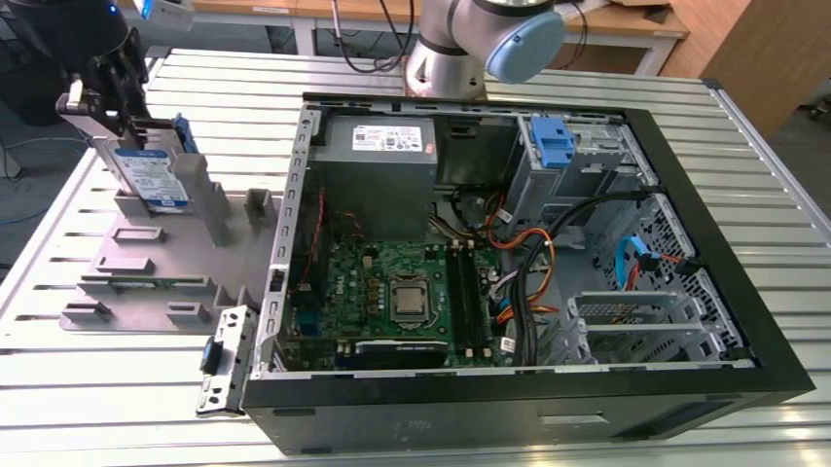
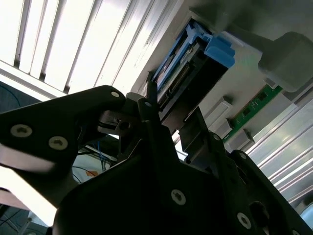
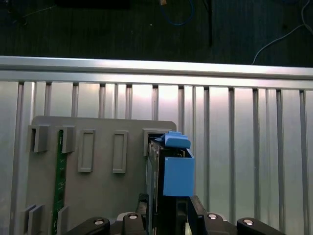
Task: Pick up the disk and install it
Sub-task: 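Pick up the disk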
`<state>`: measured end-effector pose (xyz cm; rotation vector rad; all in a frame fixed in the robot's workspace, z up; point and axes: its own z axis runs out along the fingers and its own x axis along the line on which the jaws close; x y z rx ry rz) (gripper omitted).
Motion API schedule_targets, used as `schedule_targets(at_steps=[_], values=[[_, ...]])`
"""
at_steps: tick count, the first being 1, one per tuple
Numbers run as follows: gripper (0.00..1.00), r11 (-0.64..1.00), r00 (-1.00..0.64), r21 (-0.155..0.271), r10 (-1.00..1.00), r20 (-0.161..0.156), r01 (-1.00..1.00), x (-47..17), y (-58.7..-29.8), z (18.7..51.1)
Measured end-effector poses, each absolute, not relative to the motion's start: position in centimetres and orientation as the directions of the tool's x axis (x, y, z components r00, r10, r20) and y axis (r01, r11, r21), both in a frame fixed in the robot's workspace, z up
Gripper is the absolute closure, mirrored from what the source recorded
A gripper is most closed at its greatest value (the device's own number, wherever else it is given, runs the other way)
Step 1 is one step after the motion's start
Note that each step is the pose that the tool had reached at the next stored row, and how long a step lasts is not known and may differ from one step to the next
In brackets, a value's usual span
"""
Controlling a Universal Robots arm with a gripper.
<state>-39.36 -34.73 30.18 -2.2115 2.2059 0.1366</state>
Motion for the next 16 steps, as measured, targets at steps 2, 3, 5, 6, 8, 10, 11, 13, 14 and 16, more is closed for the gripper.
schedule_targets(at_steps=[2, 3, 5, 6, 8, 10, 11, 13, 14, 16], values=[[0.55, -0.005, 0.001, 0.051, -0.997, -0.072, -0.999, -39.36, -34.74, 30.18], [0.55, -0.005, 0.001, 0.051, -0.997, -0.072, -0.999, -39.36, -34.74, 30.18], [0.55, -0.005, 0.001, 0.051, -0.997, -0.072, -0.999, -39.35, -34.73, 30.19], [0.55, -0.005, 0.002, 0.051, -0.997, -0.072, -0.999, -39.35, -34.74, 30.23], [0.55, -0.005, 0.002, 0.051, -0.997, -0.072, -0.999, -39.35, -34.73, 30.27], [0.55, -0.005, 0.002, 0.051, -0.997, -0.073, -0.999, -39.35, -34.73, 30.29], [0.55, -0.005, 0.002, 0.051, -0.997, -0.072, -0.999, -39.36, -34.74, 30.31], [0.55, -0.005, 0.002, 0.051, -0.997, -0.072, -0.999, -39.35, -34.74, 30.42], [0.55, -0.005, 0.002, 0.051, -0.997, -0.072, -0.999, -39.35, -34.73, 30.52], [0.55, -0.005, 0.002, 0.051, -0.997, -0.072, -0.999, -39.36, -34.75, 30.54]])
